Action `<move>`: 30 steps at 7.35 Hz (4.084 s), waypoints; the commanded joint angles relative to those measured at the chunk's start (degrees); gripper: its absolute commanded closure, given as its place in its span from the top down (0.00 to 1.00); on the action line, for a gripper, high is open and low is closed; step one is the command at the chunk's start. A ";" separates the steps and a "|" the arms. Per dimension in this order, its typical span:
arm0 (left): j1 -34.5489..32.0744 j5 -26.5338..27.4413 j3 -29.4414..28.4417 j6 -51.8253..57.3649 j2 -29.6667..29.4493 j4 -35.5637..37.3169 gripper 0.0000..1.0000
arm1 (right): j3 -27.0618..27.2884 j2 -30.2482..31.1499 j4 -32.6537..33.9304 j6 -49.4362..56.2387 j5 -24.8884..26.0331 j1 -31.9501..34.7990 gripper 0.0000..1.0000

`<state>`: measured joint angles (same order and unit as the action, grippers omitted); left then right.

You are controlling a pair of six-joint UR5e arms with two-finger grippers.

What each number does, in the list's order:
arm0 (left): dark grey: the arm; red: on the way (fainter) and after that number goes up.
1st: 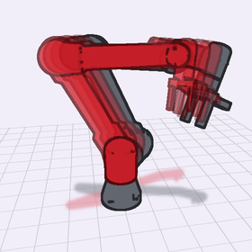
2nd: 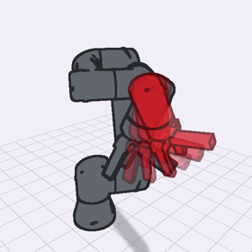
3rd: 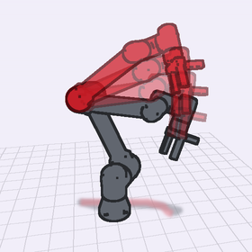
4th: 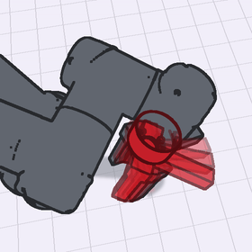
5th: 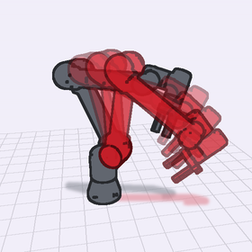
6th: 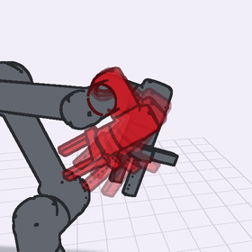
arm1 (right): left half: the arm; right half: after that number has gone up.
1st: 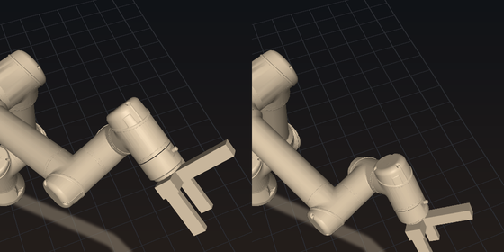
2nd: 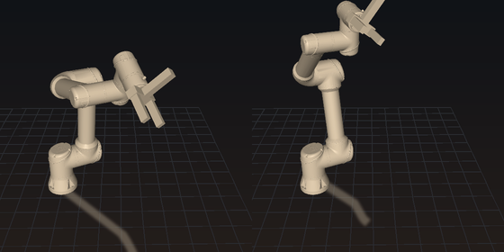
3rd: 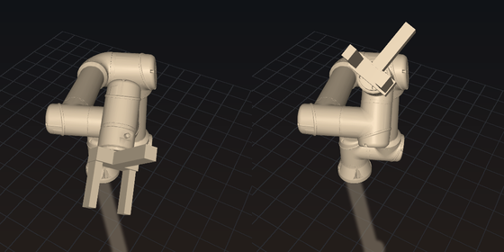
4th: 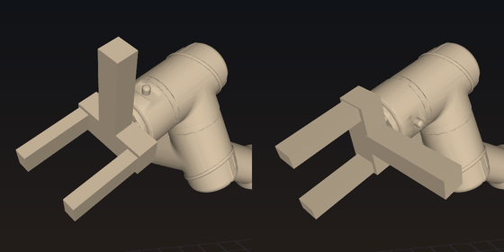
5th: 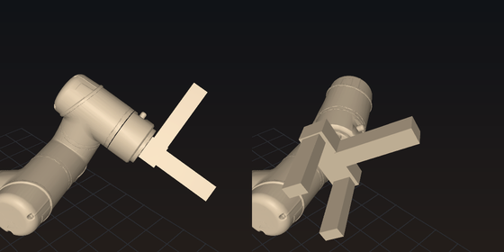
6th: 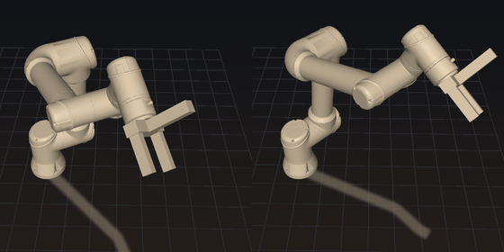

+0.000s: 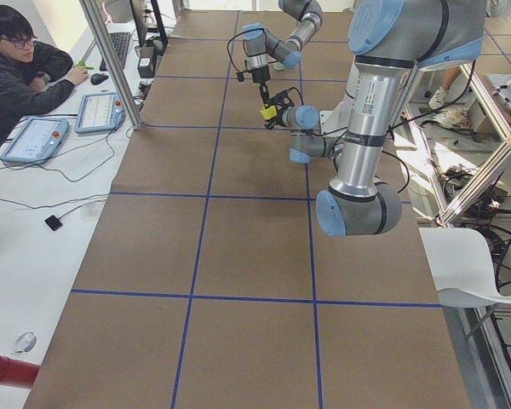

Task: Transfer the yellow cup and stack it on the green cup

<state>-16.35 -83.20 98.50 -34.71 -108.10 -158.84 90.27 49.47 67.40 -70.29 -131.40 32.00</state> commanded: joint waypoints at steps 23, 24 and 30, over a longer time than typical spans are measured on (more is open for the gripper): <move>-51.90 -28.67 10.76 26.12 17.31 53.37 1.00 | 40.08 52.34 8.07 27.05 23.84 15.81 0.00; -54.47 -32.60 8.49 28.27 17.31 53.11 1.00 | 39.21 57.01 4.53 27.05 21.12 15.81 0.00; -54.75 -32.99 6.98 28.38 17.22 52.67 1.00 | 36.82 60.05 3.09 26.96 17.67 15.73 0.00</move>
<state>-70.94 -116.18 106.23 -6.40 -90.81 -105.90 127.33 109.39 70.44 -43.33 -113.42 47.76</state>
